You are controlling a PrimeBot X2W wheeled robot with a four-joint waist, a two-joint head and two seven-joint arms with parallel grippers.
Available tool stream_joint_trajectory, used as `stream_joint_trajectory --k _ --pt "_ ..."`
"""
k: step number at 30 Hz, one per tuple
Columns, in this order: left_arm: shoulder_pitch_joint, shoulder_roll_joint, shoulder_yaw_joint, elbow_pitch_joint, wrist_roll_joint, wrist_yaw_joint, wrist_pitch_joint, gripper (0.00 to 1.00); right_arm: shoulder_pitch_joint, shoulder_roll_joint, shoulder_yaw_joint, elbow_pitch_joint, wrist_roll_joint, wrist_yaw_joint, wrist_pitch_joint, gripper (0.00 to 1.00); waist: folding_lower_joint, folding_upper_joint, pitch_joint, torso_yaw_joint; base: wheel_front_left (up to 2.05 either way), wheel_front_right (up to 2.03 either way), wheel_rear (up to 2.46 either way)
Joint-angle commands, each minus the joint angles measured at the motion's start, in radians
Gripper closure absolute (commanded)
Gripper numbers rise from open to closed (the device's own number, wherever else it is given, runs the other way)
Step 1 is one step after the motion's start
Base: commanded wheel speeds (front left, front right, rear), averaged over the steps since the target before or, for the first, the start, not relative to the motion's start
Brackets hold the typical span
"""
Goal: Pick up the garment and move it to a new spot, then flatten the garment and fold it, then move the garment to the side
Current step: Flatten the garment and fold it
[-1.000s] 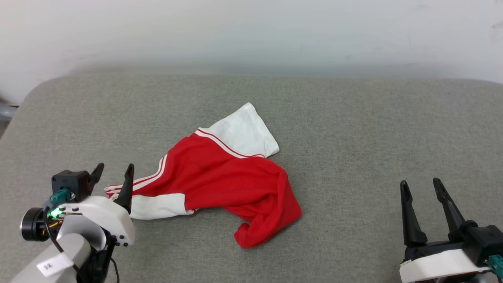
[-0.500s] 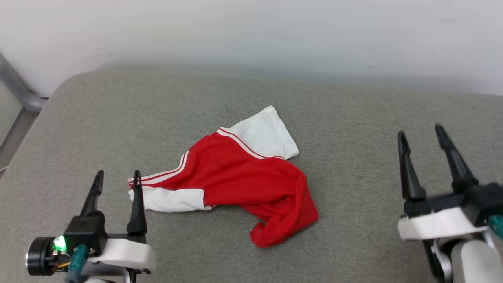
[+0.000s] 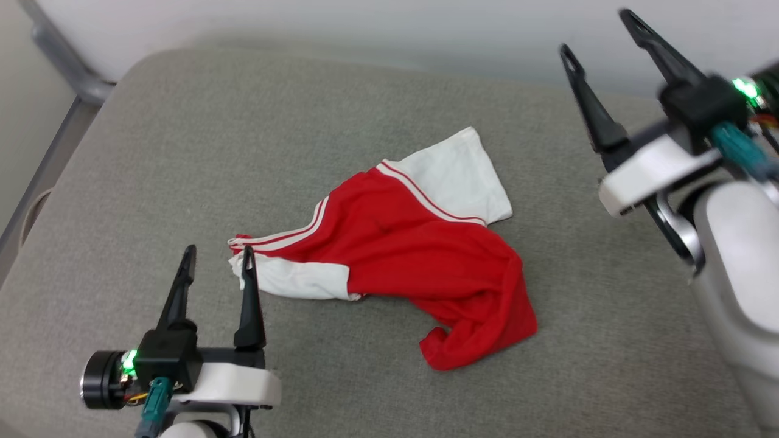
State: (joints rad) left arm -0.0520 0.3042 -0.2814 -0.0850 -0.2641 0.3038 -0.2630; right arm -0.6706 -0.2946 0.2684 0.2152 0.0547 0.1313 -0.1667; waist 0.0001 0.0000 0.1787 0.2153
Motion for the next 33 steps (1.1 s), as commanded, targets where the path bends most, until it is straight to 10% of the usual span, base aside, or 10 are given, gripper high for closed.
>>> stream_joint_trajectory --k 1,17,33 --pt "-0.024 -0.024 0.011 0.005 0.017 -0.014 -0.002 0.0 -0.073 -0.022 0.061 0.043 0.035 -0.001 0.053 0.0 -0.0001 0.0 0.051 0.042 0.0 0.0 0.0" --pt "-0.117 -0.234 0.085 0.017 0.114 -0.169 -0.002 0.0 -0.607 -0.212 0.68 0.325 0.587 -0.001 0.94 0.0 -0.0001 0.0 0.275 0.215 0.0 0.0 0.0" --pt "-0.193 -0.255 0.045 0.004 0.044 -0.146 -0.002 0.0 -0.642 -0.237 0.951 0.477 0.698 0.001 1.101 0.0 -0.0001 0.0 0.417 0.291 0.0 0.0 0.0"
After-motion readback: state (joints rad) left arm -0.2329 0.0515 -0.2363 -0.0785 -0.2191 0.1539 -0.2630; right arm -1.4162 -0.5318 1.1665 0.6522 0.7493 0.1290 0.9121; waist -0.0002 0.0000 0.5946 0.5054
